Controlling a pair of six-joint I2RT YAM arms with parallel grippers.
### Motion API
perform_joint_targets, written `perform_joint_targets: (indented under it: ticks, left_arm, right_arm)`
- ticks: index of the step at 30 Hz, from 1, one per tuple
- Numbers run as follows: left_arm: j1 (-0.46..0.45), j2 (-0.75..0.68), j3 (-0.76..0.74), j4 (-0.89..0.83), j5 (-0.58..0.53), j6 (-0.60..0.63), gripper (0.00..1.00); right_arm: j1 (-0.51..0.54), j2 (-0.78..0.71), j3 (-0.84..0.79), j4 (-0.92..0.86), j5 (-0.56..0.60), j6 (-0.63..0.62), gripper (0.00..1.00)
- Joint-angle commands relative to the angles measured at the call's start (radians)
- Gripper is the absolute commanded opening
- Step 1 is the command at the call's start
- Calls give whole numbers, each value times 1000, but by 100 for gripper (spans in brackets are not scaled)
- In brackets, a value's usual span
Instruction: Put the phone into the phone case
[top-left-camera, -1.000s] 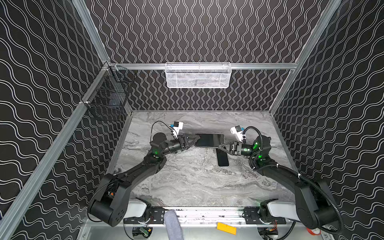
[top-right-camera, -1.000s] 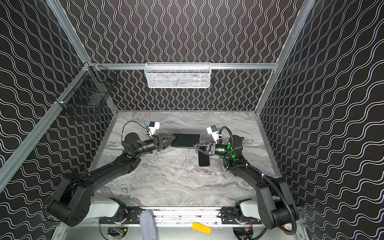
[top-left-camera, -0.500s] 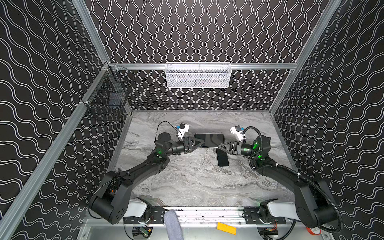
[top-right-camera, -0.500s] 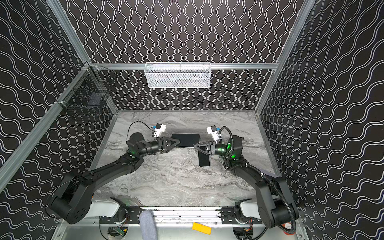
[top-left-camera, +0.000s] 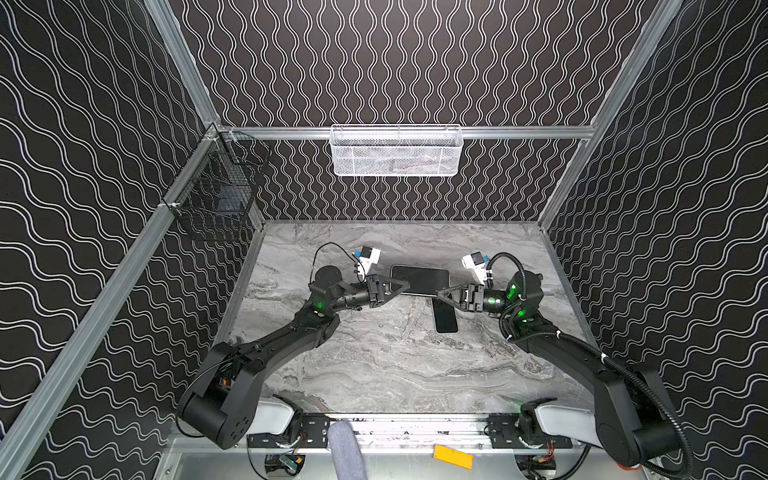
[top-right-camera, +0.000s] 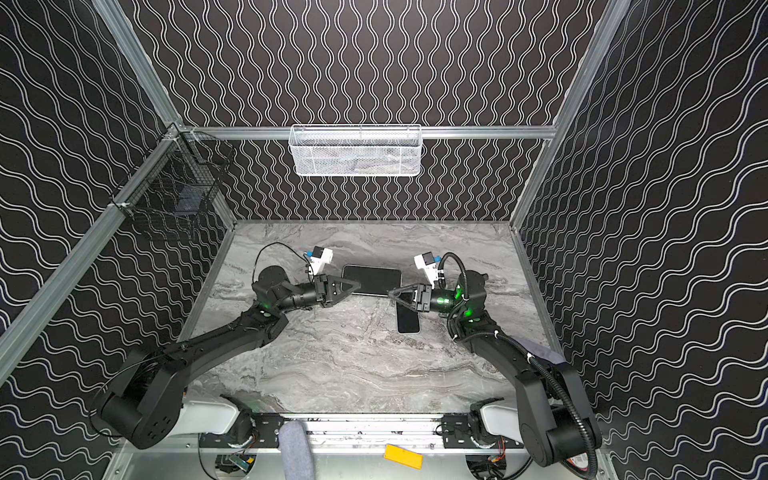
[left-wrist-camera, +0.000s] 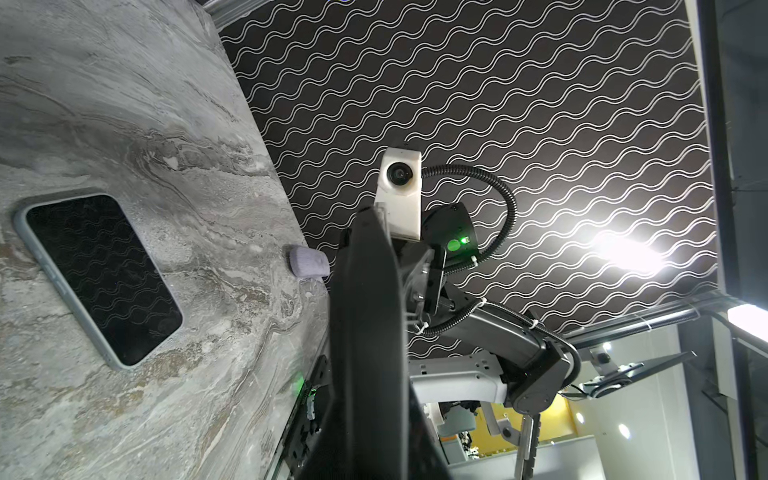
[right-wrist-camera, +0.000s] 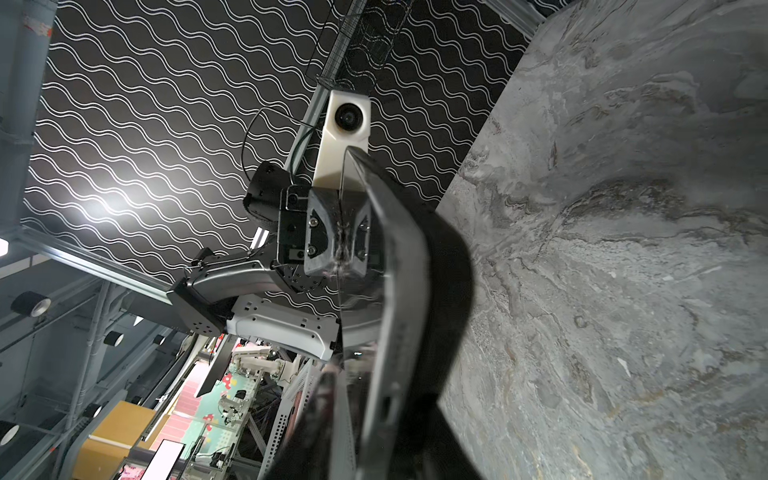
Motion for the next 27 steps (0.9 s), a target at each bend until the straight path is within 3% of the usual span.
perform_joint_targets:
  ticks: [1,8,12,17,21,27]
  left_arm:
    - [1,-1,-4,29,-5,-13,0]
    - [1,-7,-2,38,20,-19,0]
    - [1,-6,-8,46,25,-24,0]
    - [1,3,-12,58,25,-30,0]
    - [1,6,-10,61,26,-32,0]
    - [-1,12,0,47,31,-19,0]
  right_arm:
    - [-7,-21,7,63,10,-12,54]
    - [-39,1,10,227,-24,99,56]
    - [-39,35,16,346,-42,181,46]
    - [-39,57,15,412,-44,227,27]
    - [-39,46,16,355,-36,187,16]
    - [-38,-9,37,130,-6,42,0]
